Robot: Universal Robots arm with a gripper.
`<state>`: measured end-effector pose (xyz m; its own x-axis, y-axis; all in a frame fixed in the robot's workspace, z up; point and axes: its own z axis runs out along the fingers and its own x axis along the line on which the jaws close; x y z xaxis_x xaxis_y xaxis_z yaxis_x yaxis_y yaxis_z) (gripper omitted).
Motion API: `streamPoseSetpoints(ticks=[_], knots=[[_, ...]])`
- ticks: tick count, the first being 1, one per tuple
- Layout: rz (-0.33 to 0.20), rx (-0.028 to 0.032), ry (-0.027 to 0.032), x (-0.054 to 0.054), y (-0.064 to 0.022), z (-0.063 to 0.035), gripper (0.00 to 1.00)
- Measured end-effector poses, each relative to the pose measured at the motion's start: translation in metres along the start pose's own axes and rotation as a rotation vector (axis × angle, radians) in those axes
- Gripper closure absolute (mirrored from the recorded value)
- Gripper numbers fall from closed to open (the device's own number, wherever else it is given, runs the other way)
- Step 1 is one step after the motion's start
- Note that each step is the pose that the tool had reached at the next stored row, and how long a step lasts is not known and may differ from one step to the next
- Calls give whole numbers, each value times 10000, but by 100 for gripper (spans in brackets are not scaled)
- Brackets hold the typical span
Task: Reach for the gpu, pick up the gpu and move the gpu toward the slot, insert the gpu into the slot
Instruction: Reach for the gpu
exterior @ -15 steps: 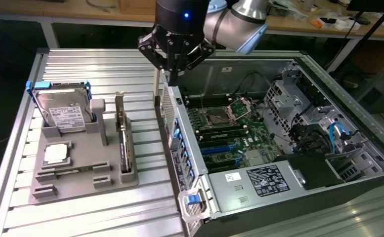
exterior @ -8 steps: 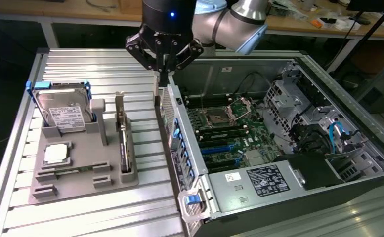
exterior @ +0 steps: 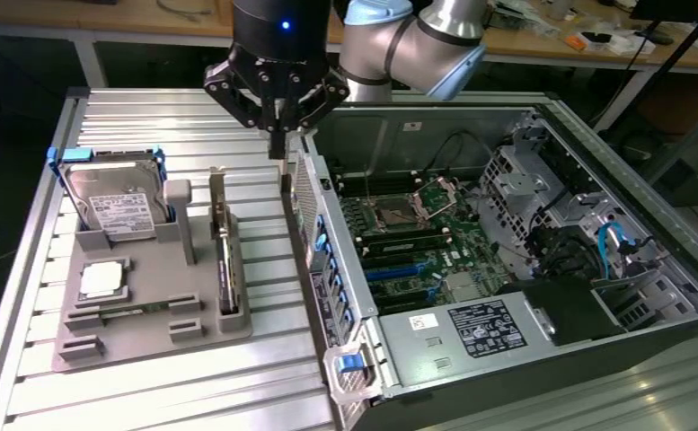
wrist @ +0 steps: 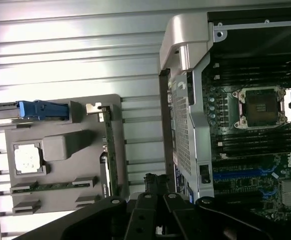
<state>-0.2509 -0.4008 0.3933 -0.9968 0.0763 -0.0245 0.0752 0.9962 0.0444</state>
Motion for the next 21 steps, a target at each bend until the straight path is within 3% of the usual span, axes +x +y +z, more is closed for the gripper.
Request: streamPoseSetpoints(ticks=[21], knots=[[0,0,-1,409,-39,-11,89]])
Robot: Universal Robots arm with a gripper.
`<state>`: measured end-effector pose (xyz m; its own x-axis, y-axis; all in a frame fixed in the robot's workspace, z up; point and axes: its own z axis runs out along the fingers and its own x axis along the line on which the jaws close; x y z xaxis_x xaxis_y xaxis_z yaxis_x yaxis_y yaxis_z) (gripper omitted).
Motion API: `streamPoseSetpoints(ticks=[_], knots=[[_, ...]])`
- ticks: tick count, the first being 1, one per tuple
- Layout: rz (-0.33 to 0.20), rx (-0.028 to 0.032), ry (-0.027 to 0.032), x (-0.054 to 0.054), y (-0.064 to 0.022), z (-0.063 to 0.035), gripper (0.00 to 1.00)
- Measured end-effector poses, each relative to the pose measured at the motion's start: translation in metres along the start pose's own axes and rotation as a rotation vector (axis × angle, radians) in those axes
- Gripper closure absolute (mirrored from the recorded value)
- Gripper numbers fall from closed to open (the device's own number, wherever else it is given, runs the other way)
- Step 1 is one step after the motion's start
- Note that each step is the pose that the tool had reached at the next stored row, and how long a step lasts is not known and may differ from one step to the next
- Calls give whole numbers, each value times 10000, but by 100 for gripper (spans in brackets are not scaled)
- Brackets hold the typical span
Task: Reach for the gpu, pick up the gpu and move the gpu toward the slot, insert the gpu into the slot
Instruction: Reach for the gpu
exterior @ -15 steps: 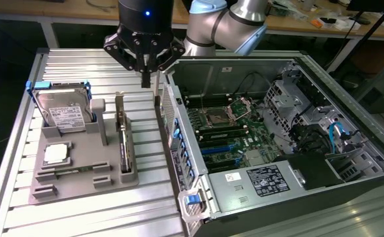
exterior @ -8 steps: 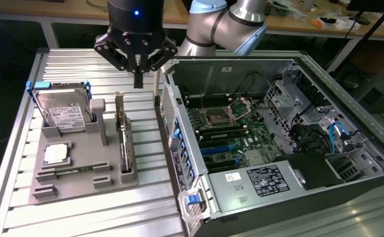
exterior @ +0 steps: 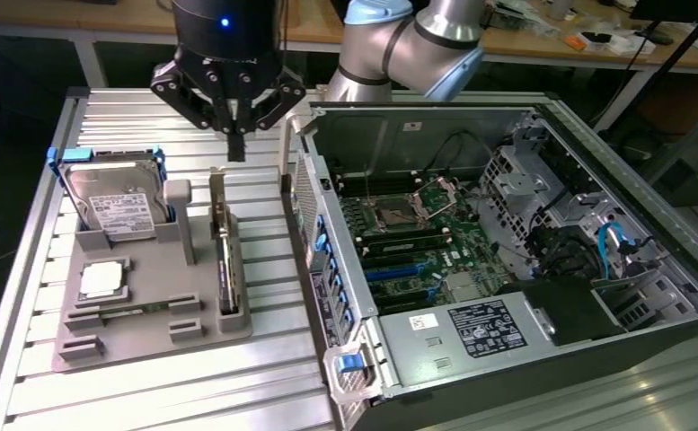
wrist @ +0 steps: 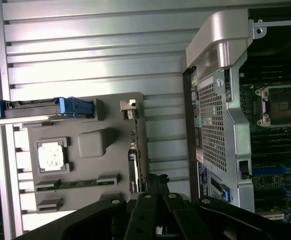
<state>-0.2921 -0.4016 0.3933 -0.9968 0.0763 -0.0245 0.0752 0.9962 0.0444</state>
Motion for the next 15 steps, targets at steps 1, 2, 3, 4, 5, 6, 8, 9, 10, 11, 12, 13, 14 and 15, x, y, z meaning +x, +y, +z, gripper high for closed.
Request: streamPoseSetpoints(ticks=[1,2,3,4,5,6,8,9,10,11,12,13,14,15], knots=[[0,0,0,21,-2,-1,89],[0,0,1,40,-4,-2,89],[-1,1,1,63,-6,-2,89],[-1,0,1,83,-9,-3,89],[0,0,0,104,-11,-3,89],[-1,1,1,128,-13,-4,89],[-1,0,1,170,-17,-5,89],[-1,0,0,189,-19,-5,89],[-1,0,0,204,-21,-6,89],[-1,0,0,221,-24,-6,89],[0,0,1,237,-26,-7,89],[0,0,1,250,-27,-7,89],[0,0,1,264,-28,-8,89],[-1,1,1,280,-30,-8,89]])
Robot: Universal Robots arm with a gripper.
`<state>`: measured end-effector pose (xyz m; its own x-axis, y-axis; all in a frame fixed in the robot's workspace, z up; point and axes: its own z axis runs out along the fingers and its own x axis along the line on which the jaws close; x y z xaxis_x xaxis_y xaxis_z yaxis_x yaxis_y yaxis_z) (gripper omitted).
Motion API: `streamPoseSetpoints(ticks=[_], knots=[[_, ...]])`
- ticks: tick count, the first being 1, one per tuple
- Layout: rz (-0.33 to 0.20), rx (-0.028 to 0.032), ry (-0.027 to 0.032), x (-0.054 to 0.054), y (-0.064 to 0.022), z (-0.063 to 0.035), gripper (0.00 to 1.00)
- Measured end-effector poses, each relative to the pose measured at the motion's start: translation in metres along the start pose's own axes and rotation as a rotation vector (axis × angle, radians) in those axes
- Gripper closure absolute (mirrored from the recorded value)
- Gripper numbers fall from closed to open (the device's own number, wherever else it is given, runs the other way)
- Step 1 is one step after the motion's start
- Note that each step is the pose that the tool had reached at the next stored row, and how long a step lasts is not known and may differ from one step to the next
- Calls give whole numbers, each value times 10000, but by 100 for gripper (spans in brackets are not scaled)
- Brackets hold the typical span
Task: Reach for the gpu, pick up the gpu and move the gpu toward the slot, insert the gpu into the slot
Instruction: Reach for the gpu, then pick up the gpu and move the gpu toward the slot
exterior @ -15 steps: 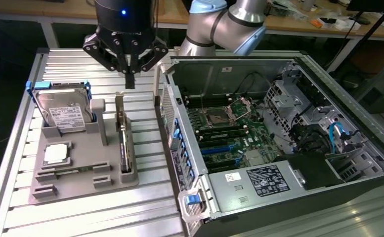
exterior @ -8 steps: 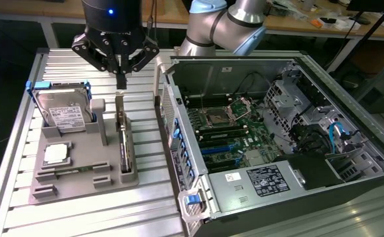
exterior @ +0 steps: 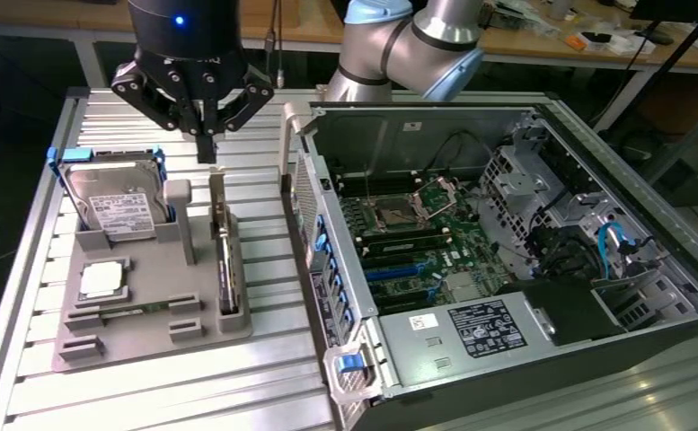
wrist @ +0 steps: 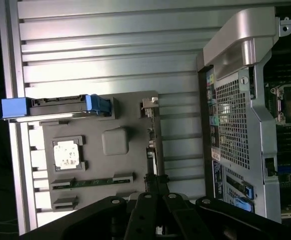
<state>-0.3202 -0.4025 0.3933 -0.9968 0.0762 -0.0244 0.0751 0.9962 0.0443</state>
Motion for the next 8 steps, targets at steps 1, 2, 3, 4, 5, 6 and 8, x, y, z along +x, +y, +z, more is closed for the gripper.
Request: streamPoseSetpoints(ticks=[1,2,3,4,5,6,8], knots=[[0,-1,0,18,-1,0,89],[0,-1,-1,44,-4,-1,89],[0,-1,0,52,-5,-1,89],[-1,-1,-1,52,-5,-1,89],[0,-1,-1,52,-5,-1,89],[0,-1,0,53,-5,-1,89],[0,-1,0,53,-5,-1,89]])
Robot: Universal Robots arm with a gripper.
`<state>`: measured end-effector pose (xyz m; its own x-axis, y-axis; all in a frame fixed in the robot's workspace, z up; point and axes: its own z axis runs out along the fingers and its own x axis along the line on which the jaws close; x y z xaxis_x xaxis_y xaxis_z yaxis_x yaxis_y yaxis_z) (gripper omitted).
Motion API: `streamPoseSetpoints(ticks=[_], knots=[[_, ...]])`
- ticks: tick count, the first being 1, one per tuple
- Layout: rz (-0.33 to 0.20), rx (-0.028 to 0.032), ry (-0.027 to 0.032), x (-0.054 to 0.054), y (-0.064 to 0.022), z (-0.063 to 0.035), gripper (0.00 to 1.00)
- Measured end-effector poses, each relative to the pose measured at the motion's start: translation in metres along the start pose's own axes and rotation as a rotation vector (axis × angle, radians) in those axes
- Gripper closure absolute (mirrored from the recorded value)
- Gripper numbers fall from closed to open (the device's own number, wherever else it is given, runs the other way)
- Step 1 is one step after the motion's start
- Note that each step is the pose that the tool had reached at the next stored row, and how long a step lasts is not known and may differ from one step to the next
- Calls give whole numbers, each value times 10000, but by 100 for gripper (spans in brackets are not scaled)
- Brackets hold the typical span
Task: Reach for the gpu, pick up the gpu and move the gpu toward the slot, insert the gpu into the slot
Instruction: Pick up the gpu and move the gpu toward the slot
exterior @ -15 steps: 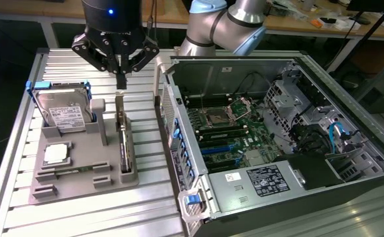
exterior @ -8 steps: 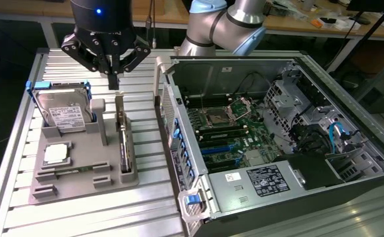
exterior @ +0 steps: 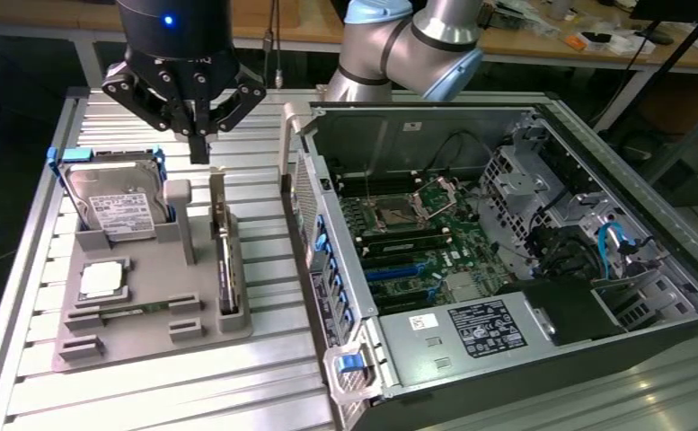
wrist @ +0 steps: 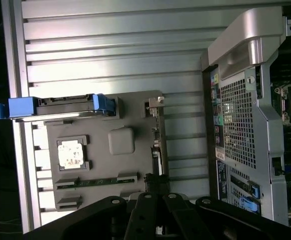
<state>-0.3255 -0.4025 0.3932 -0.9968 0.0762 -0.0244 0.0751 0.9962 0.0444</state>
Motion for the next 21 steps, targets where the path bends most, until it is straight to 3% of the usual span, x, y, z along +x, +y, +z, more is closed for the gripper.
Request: streamPoseSetpoints(ticks=[9,10,14,16,17,21], knots=[[0,0,0,0,0,0,89],[0,0,0,0,0,0,77],[1,3,-1,0,-1,0,53],[-132,56,2,0,-2,1,53],[-234,69,7,0,-1,1,46],[-694,118,37,0,-1,1,46]])
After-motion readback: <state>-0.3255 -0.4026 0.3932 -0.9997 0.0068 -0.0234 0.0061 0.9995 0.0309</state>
